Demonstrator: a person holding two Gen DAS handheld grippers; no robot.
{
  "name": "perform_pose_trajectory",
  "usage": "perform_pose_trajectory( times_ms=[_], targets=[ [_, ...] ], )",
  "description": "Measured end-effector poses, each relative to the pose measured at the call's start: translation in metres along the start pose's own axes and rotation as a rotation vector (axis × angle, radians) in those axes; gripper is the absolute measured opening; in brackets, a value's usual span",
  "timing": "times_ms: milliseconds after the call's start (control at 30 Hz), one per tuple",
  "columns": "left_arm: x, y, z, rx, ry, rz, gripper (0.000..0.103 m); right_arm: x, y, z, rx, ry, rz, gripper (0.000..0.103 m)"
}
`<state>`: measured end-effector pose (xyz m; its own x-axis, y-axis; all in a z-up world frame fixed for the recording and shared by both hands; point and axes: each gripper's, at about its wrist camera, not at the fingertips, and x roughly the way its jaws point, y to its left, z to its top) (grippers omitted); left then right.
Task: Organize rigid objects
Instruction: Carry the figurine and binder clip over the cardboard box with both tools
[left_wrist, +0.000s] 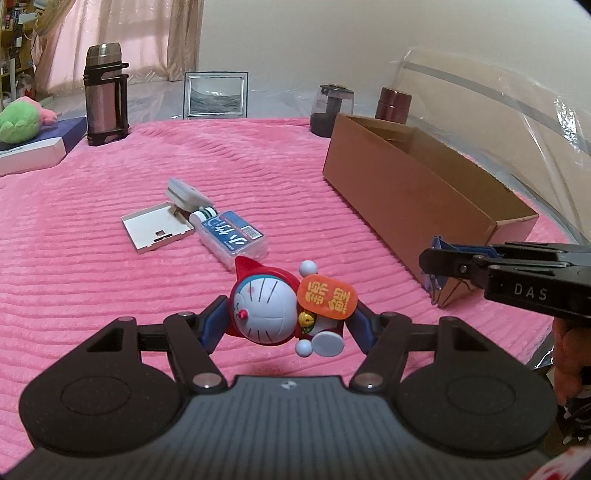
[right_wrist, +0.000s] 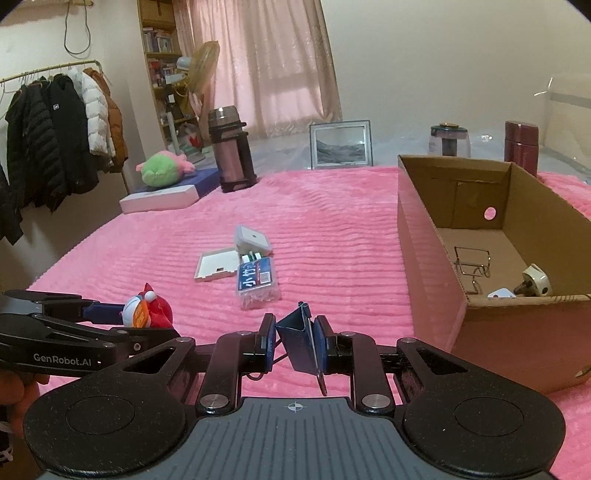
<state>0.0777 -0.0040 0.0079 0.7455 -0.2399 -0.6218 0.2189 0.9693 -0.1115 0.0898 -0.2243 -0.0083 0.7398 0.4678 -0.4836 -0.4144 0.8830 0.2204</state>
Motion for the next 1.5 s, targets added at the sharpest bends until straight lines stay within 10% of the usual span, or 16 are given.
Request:
perform_pose_trajectory(
  times_ms=[433,800,1500],
  targets=[
    [-0.012,-0.036,0.030,0.045,-0.044,-0.088,0.063,-0.036,-0.021,0.024,0.032,-0.077,0.006,0.018],
    [0.014,-0.118,0.094,0.227,-0.076,-0.268,0.063,-0.079,-0.112,0.068,0.012,-0.112,-0.122,0.018],
    [0.152,-0.217,0.162,0.668,0.181,-0.378,0.063,-0.021,-0.215,0.082,-0.187,0.197,-0.093,0.018]
  ],
)
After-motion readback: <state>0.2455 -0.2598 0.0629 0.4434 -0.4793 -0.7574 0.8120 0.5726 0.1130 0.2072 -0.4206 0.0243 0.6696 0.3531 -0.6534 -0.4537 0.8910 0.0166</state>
